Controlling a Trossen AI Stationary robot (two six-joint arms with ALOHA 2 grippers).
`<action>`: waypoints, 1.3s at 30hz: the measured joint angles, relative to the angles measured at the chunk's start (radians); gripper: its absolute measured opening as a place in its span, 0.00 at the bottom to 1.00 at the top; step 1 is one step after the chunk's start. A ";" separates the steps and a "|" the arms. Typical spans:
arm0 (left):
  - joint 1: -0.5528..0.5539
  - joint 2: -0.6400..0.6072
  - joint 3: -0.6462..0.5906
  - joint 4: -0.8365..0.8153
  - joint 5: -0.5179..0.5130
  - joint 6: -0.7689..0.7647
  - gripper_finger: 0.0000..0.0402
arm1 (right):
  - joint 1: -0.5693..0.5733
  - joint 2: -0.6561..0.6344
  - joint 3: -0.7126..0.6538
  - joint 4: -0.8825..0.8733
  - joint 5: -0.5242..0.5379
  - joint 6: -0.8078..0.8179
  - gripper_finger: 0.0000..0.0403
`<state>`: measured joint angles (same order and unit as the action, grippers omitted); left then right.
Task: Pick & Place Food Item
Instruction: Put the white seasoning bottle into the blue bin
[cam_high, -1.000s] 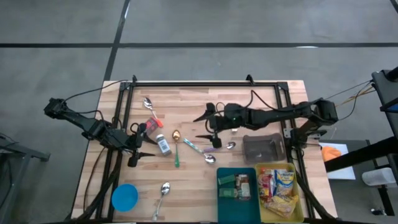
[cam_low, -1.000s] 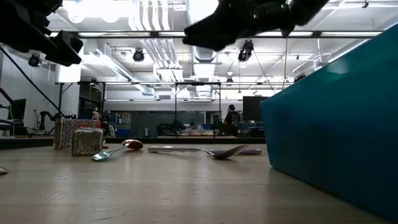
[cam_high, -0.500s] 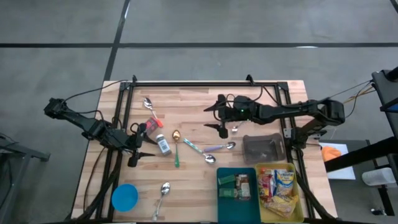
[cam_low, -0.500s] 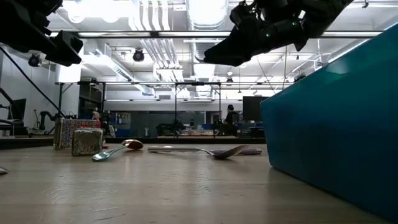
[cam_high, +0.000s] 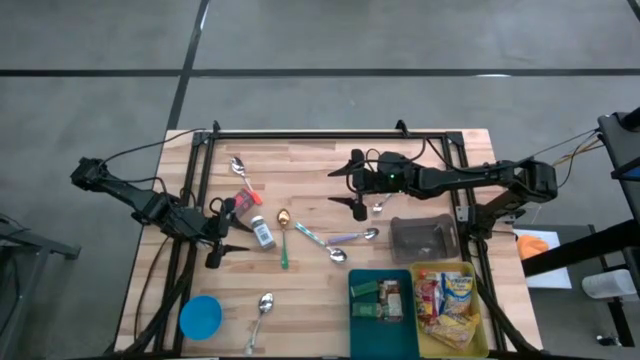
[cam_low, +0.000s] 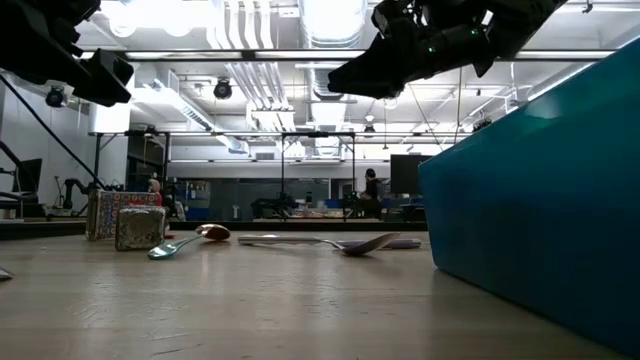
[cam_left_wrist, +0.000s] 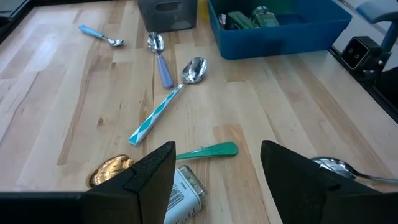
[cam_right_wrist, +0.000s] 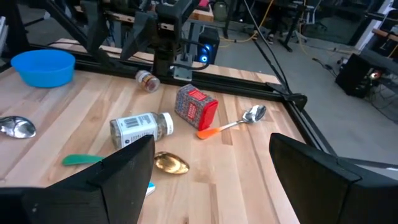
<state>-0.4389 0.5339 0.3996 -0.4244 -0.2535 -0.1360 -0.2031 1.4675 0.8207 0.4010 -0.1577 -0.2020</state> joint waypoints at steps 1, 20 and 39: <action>0.000 0.000 0.000 0.000 0.000 0.000 0.60 | 0.000 -0.001 0.000 -0.001 0.000 0.000 0.78; 0.000 0.000 0.000 0.000 0.000 0.000 0.60 | 0.000 0.001 0.004 -0.001 0.001 0.053 0.78; 0.000 0.004 0.001 0.288 -0.172 -0.462 0.60 | 0.000 0.001 0.004 -0.001 0.002 0.053 0.78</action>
<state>-0.4385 0.5381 0.4008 -0.1360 -0.4256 -0.5977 -0.2031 1.4685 0.8246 0.4004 -0.1560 -0.1493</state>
